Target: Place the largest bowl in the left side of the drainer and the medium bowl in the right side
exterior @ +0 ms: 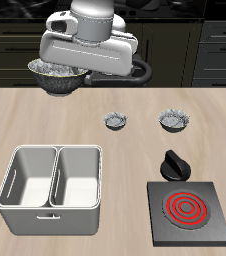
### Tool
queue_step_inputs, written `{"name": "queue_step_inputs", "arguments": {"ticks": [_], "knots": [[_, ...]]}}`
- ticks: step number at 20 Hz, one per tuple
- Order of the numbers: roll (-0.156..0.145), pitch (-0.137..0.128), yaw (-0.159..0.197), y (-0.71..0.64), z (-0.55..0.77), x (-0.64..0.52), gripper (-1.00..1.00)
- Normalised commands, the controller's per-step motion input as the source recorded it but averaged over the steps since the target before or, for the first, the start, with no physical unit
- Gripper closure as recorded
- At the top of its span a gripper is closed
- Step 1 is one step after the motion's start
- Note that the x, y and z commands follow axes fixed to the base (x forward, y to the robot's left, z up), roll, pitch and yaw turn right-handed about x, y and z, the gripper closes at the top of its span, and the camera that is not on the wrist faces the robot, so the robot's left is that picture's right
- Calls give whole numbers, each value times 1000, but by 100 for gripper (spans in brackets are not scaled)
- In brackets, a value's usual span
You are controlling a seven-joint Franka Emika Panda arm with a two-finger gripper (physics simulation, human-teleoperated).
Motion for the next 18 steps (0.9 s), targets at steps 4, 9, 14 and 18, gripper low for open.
{"name": "queue_step_inputs", "arguments": {"ticks": [4, 9, 14, 18], "knots": [[-35, -2, 19, -81, 15, 363, 100], [15, -15, 25, 132, 101, 346, 100], [3, -5, 6, 84, 27, 240, 100], [2, 10, 8, 101, -177, 237, 100]]}}
